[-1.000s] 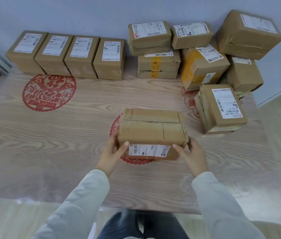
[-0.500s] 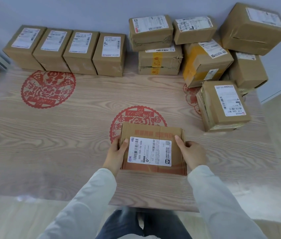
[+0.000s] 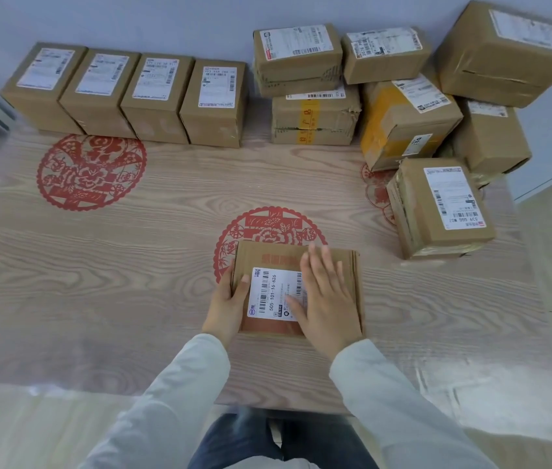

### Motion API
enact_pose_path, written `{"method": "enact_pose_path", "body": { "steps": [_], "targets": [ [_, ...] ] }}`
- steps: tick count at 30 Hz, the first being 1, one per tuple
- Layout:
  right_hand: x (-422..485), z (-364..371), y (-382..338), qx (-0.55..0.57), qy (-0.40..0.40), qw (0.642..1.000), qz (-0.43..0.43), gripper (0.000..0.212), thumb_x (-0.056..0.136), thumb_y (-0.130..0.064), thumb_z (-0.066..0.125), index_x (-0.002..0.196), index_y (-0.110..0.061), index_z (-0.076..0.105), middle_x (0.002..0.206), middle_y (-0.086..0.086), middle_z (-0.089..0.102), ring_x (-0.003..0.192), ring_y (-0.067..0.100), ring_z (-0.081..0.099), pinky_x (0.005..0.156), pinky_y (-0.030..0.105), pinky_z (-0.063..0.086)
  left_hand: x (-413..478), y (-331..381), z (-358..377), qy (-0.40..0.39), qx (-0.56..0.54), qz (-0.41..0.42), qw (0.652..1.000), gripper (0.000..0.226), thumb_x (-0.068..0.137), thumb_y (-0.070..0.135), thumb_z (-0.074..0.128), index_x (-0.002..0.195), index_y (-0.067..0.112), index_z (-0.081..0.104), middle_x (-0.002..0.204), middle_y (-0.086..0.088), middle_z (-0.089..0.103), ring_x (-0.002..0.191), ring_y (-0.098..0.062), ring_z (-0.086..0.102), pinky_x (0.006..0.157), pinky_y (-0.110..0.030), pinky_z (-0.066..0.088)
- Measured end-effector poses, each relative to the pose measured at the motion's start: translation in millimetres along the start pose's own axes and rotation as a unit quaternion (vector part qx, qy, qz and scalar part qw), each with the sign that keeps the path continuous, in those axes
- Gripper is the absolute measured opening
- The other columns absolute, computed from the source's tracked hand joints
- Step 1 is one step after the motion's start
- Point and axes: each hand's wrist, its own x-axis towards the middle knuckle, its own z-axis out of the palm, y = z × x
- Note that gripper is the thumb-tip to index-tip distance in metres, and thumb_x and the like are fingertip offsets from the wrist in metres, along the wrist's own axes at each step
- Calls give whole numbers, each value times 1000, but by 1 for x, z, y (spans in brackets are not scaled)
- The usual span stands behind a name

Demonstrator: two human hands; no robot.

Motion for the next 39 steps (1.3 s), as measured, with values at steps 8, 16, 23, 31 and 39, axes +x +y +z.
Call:
{"method": "enact_pose_path", "body": {
  "steps": [8,16,23,31,39],
  "targets": [
    [9,13,-3,-25,-28,999,-18,69,100,-50,3,145,0,20,154,17,24,143,26,18,115,41,12,5,-8,2,13,7,10,1000,45,99,30,46,143,24,38,128,2,60,115,-15,58,103,-37,44],
    [10,11,-4,-22,-23,999,-17,68,100,-49,4,145,-1,22,154,16,26,143,25,19,116,39,9,10,-11,0,7,12,-2,1000,47,98,35,48,142,23,40,128,0,61,115,-17,59,102,-44,46],
    [13,3,-5,-10,-75,997,-16,68,100,-50,9,145,-1,26,153,16,28,142,26,20,116,38,8,9,-9,1,7,3,-7,1000,48,98,33,48,143,22,38,128,-1,61,114,-18,59,102,-45,45],
    [3,-48,17,256,-45,965,41,62,95,-33,52,149,-24,22,148,-23,8,136,-10,5,105,4,1,-24,-15,-10,64,-81,5,995,57,99,30,46,150,27,21,137,18,38,124,2,41,97,-14,28],
    [7,-65,74,382,23,905,186,61,89,-37,60,144,-21,38,150,-4,35,139,12,31,116,38,26,-72,-51,5,60,-148,-97,982,75,93,41,51,153,26,10,153,-1,32,138,-18,35,116,-41,26]
  ]
}}
